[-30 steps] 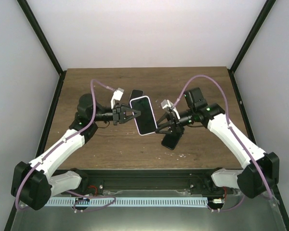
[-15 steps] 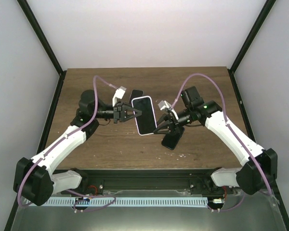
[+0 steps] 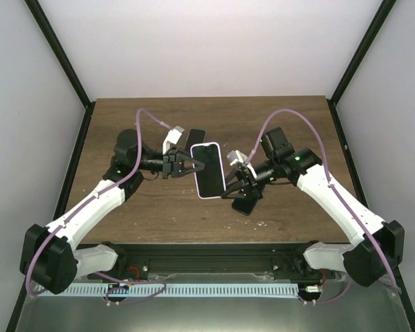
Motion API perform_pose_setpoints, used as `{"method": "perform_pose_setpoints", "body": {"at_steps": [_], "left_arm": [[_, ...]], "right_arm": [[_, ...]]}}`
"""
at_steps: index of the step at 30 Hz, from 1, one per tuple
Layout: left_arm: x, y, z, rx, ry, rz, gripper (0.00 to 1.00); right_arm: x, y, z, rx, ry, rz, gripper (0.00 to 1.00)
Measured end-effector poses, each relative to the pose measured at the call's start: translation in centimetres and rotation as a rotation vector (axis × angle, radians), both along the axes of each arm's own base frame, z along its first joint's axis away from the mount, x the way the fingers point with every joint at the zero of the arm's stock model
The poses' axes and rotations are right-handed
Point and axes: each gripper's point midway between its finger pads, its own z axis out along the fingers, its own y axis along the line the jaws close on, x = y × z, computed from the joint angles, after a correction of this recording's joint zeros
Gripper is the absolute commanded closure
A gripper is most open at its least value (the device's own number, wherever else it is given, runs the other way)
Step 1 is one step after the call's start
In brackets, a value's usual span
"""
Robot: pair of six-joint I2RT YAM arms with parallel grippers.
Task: Take the phone out of the phone case
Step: Remove the phone case from the phone.
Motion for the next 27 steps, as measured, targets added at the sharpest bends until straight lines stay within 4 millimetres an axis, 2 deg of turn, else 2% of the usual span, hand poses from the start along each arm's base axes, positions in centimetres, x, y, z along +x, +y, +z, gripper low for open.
{"method": "perform_pose_setpoints", "body": {"at_steps": [4, 13, 20, 27], "left_arm": [[0.1, -0.1, -0.5, 0.024, 0.051, -0.008, 1.0], [-0.1, -0.1, -1.5, 0.063, 0.091, -0.016, 1.0], [0.0, -0.1, -1.6, 0.066, 0.099, -0.019, 1.0], [0.3, -0.3, -1.8, 0.069, 0.113, -0.023, 1.0]], "right_arm": [[0.1, -0.1, -0.3, -0.01, -0.041, -0.001, 0.64], [-0.1, -0.3, -0.4, -0.021, -0.065, -0.003, 0.72], [-0.1, -0.4, -0.7, -0.032, -0.072, -0.003, 0.64], [-0.4, -0.5, -1.0, -0.043, -0.082, 0.01, 0.68]]}}
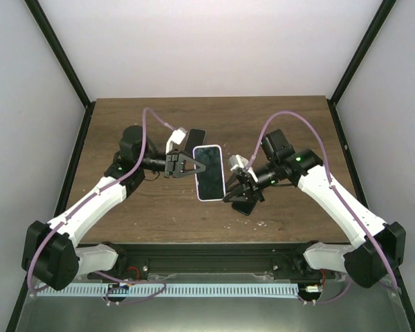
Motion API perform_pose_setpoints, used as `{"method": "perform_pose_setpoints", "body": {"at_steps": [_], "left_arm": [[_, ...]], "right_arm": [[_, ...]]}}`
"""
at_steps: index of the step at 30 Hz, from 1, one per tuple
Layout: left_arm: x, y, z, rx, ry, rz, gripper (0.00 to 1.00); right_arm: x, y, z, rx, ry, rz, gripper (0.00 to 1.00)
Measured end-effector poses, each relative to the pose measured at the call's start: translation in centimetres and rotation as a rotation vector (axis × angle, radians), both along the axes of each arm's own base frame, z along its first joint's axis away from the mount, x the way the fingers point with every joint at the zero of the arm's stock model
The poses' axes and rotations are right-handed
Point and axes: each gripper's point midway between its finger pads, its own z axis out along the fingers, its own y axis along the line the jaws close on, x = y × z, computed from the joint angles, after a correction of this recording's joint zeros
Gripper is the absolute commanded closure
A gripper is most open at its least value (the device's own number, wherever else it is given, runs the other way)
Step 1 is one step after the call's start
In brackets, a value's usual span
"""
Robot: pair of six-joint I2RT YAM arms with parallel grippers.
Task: Take the phone out of the phone case
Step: Remove the phone case from the phone.
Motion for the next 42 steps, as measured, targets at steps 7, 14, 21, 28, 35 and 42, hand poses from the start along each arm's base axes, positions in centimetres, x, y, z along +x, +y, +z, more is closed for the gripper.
{"method": "perform_pose_setpoints", "body": {"at_steps": [7, 14, 21, 28, 35, 42], "left_arm": [[0.0, 0.0, 0.7, -0.018, -0.013, -0.005, 1.0], [0.0, 0.0, 1.2, -0.04, -0.027, -0.011, 1.0], [-0.2, 0.2, 1.7, -0.057, -0.04, -0.028, 1.0], [-0.5, 0.4, 1.6, -0.055, 0.017, -0.063, 1.0], [-0.2, 0.6, 0.9, -0.034, 0.04, -0.051, 1.0], [0.3, 0.7, 0.9, -0.035, 0.018, -0.009, 1.0]], "right_arm": [[-0.3, 0.0, -0.1, -0.005, -0.017, 0.011, 0.77], [-0.1, 0.1, 0.0, -0.007, -0.04, -0.001, 0.81], [-0.1, 0.3, 0.0, -0.001, -0.049, 0.006, 0.84], [0.5, 0.9, -1.2, -0.007, -0.067, 0.038, 0.84], [1.0, 1.4, -2.2, -0.008, -0.052, 0.058, 0.87], [1.7, 1.3, -1.7, 0.013, 0.076, 0.018, 0.83]]}}
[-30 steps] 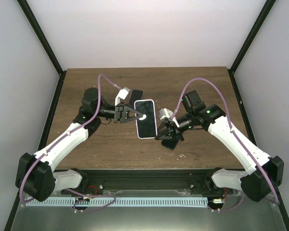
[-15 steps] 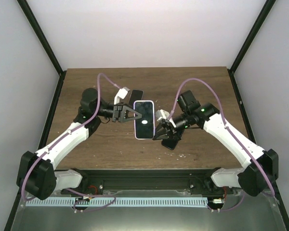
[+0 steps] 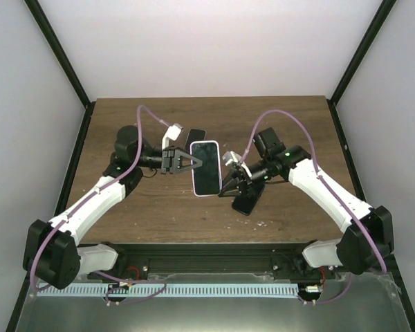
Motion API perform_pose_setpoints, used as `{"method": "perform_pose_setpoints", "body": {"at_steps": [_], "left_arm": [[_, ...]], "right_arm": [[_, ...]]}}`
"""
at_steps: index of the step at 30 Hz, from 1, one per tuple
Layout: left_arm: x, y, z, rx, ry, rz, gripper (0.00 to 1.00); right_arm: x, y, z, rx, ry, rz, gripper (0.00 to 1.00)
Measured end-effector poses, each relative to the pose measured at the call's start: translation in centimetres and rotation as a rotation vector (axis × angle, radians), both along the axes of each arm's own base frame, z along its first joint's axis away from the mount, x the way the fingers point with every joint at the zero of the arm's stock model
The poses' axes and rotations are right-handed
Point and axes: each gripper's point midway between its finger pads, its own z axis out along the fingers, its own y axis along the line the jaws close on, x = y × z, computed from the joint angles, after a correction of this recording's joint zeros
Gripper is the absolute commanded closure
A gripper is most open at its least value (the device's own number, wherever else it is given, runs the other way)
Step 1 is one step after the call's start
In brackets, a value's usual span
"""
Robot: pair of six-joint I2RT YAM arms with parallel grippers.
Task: Take the phone out of the phone case
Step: Remove the phone case from the phone.
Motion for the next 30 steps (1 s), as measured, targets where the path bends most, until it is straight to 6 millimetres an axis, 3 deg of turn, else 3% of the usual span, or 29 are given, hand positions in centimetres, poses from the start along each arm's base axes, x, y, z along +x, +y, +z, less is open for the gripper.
{"method": "perform_pose_setpoints", "body": {"at_steps": [6, 16, 24, 27, 30], "left_arm": [[0.9, 0.0, 0.1, -0.004, -0.017, 0.05, 1.0], [0.3, -1.2, -0.5, 0.025, -0.08, 0.06, 1.0], [-0.2, -1.7, -0.2, 0.019, -0.135, 0.056, 1.0], [-0.2, -1.8, 0.0, 0.015, -0.143, 0.053, 1.0], [0.2, -1.9, 0.3, 0.014, -0.153, 0.068, 1.0]], "right_arm": [[1.4, 0.0, 0.5, -0.011, 0.116, -0.086, 0.73], [3.0, 0.0, 0.8, -0.015, 0.287, -0.147, 0.61], [3.9, -0.5, 2.6, 0.049, 0.343, -0.15, 0.54], [4.1, -0.5, 3.0, 0.062, 0.353, -0.148, 0.58], [4.4, -0.5, 3.4, 0.074, 0.358, -0.151, 0.81]]}}
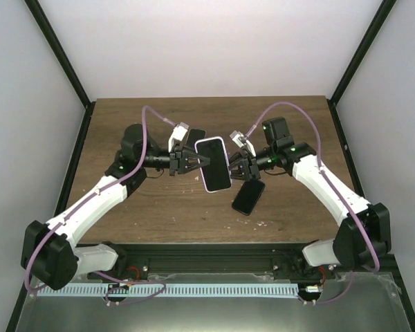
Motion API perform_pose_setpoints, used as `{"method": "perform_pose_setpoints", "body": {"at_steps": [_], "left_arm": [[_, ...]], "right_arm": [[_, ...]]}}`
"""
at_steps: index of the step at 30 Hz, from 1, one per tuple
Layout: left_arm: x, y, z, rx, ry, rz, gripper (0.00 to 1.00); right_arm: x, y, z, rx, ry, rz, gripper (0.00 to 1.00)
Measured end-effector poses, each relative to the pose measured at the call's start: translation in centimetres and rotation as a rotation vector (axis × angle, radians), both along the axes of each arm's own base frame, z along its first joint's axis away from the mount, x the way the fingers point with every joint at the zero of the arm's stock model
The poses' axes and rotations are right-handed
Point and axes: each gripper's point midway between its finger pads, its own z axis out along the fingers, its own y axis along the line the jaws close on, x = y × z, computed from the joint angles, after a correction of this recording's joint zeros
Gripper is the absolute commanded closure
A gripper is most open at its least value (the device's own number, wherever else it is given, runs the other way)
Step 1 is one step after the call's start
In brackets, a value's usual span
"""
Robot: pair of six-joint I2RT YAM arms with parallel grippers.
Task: Take the phone out of the phone case
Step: Remove the phone case from the phone.
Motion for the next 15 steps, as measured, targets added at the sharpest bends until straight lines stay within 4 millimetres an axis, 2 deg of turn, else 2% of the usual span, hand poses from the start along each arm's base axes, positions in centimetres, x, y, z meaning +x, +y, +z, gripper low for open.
{"method": "perform_pose_setpoints", "body": {"at_steps": [2, 3, 5, 7, 9, 12, 15], "left_arm": [[0.6, 0.0, 0.0, 0.005, 0.003, 0.027, 0.99], [1.0, 0.0, -0.1, 0.008, 0.006, 0.044, 0.94], [1.6, -0.1, -0.5, 0.019, 0.029, 0.072, 0.76], [2.7, -0.2, -1.4, 0.042, 0.084, 0.121, 0.53], [4.4, -0.2, -2.9, 0.083, 0.138, 0.222, 0.41], [7.7, 1.5, -5.2, 0.154, 0.178, 0.46, 0.36], [9.0, 4.3, -6.6, 0.225, 0.138, 0.688, 0.36]], "right_arm": [[0.0, 0.0, 0.2, 0.011, 0.009, 0.003, 0.93], [0.0, -0.1, 0.3, 0.016, 0.008, 0.002, 0.98], [0.2, -0.2, -0.2, 0.021, 0.006, -0.009, 0.99], [0.7, -0.4, -1.5, 0.011, 0.008, -0.045, 0.99], [1.4, -0.4, -3.3, -0.018, 0.024, -0.093, 0.99], [2.5, -0.8, -7.5, -0.1, 0.09, -0.206, 0.99], [3.5, -1.4, -11.4, -0.183, 0.173, -0.323, 0.99]]}}
